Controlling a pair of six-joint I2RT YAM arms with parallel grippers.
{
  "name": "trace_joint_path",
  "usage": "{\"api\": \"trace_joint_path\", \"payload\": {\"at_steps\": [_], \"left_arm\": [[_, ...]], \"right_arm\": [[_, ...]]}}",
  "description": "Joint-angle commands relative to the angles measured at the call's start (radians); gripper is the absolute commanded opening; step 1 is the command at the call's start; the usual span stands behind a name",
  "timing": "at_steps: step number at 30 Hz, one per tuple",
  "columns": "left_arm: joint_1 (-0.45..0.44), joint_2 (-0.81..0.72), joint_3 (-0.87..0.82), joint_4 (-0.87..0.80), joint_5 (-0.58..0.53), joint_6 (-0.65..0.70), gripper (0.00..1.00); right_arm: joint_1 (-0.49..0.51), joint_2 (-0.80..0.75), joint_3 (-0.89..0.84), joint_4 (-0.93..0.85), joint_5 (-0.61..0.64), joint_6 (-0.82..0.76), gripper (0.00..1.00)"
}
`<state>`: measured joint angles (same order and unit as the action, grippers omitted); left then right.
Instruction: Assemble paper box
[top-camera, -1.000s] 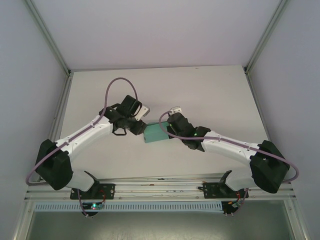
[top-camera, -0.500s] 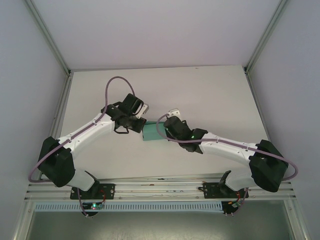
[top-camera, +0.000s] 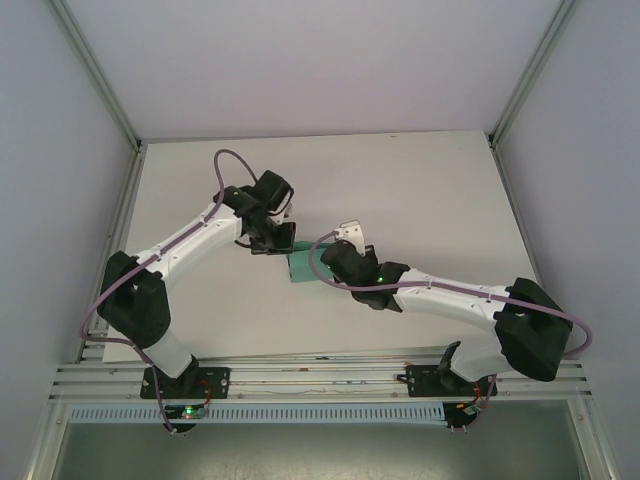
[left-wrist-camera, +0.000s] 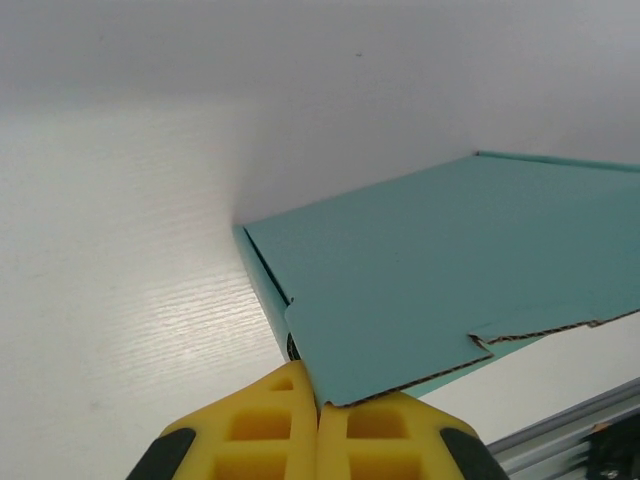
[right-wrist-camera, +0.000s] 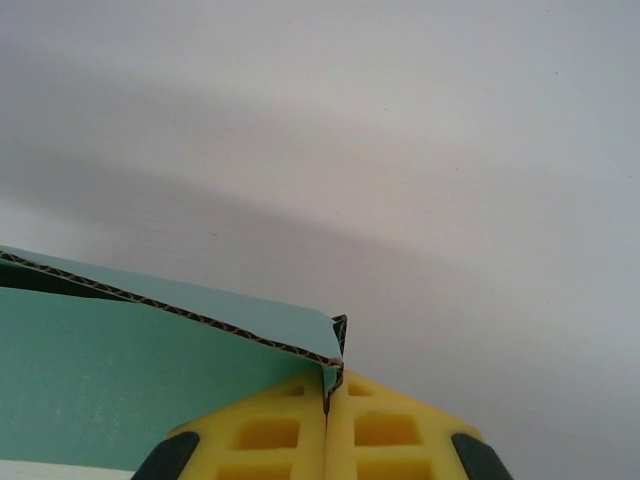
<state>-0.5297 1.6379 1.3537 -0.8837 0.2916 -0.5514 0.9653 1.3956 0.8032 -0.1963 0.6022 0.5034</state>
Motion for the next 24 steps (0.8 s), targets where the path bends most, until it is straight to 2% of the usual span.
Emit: {"api": "trace_joint_path", "payload": {"at_steps": [1,5,6,10,15,20,24], "left_arm": [[-0.009,0.016,-0.055,0.032,0.038,-0.104,0.0],[-0.03,-0.023,-0.155,0.114,-0.052,-0.05,0.0],[-0.046,-0.039,-0.19,0.135,-0.104,-0.037,0.0],[-0.101,-0.068,-0.292,0.204,-0.146,-0.002,0.0],[-0.186,-0.08,-0.371,0.224,-0.294,0.022,0.0],[-0.21,-0.09,-0.497,0.356,-0.291,-0.003,0.0],[-0.216,-0.103,-0.546,0.382,-0.325,-0.004,0.0]], "right_arm": [[0.029,0.01,-0.05,-0.083,-0.06,0.044,0.0],[0.033,-0.005,-0.074,-0.064,-0.041,0.054,0.0],[0.034,-0.009,-0.087,-0.047,-0.038,0.051,0.0],[0.042,-0.025,-0.112,-0.026,-0.014,0.068,0.0],[0.063,-0.033,-0.151,0.037,0.011,0.061,0.0],[0.075,-0.024,-0.186,0.085,0.021,0.08,0.0],[0.073,-0.059,-0.16,0.05,0.019,0.084,0.07]]}}
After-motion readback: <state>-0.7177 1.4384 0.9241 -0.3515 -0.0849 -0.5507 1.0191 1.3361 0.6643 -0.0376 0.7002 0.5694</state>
